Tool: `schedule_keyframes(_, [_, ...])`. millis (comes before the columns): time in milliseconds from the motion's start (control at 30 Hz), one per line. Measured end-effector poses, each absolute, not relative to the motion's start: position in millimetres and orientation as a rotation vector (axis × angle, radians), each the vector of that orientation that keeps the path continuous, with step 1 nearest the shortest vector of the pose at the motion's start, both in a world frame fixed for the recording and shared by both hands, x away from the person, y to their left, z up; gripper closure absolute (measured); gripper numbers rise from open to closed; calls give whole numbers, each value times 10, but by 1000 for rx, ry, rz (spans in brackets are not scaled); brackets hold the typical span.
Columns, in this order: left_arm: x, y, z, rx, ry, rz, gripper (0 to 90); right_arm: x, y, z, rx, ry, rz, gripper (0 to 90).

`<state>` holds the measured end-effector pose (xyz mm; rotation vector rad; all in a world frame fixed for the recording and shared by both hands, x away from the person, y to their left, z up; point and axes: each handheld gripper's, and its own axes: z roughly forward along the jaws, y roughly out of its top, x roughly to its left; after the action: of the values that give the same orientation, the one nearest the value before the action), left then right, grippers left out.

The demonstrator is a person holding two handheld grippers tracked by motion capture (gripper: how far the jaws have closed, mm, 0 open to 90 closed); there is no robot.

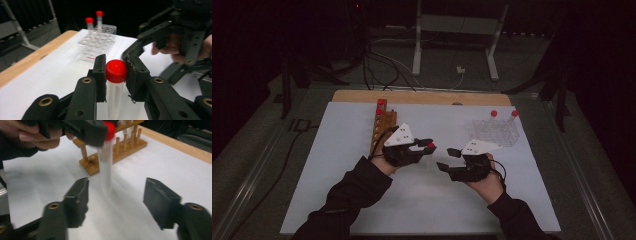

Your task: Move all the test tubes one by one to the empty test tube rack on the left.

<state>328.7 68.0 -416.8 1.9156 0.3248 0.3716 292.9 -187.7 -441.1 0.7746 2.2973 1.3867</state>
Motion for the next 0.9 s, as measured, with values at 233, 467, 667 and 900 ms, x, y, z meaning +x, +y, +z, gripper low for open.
schedule_keyframes(233, [3350, 934, -4042, 1879, 393, 438, 723, 2879, -2014, -4404, 843, 2244, 1412, 106])
schedule_keyframes(467, [3422, 1189, -3913, 1848, 466, 519, 723, 2851, -2075, -4369, 869, 2204, 1426, 9])
schedule_keyframes(667, [3507, 1399, -3809, 1809, 531, 587, 724, 2846, -2090, -4368, 856, 2199, 1444, 9])
schedule_keyframes(900, [3620, 1566, -3749, 1771, 600, 653, 723, 2815, -2097, -4349, 817, 2196, 1455, 0])
